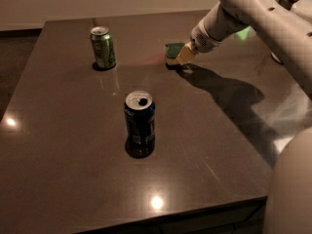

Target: Move sponge near pepsi can

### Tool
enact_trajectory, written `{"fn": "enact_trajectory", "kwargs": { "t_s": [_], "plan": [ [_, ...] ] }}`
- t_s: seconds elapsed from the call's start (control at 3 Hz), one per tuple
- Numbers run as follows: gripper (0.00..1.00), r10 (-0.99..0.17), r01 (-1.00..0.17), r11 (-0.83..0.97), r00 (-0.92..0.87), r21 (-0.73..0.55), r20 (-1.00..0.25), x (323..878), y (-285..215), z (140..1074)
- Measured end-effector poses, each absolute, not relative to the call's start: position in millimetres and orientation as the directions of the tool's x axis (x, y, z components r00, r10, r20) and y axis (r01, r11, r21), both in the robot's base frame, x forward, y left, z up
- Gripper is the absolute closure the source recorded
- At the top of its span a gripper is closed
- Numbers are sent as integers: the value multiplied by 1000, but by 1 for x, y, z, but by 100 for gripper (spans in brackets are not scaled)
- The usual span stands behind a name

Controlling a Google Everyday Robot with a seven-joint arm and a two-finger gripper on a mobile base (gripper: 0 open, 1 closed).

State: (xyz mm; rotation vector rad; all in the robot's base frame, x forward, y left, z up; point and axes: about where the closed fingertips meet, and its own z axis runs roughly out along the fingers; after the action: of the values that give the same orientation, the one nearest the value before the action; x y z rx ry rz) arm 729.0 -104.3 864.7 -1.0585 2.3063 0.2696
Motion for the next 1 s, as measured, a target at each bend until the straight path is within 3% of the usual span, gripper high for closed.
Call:
{"fn": "enact_trajectory", "kwargs": {
  "t_s": [1.0],
  "plan": [
    [100, -749, -922, 376, -239, -98, -618, 601, -83, 915]
  ]
}}
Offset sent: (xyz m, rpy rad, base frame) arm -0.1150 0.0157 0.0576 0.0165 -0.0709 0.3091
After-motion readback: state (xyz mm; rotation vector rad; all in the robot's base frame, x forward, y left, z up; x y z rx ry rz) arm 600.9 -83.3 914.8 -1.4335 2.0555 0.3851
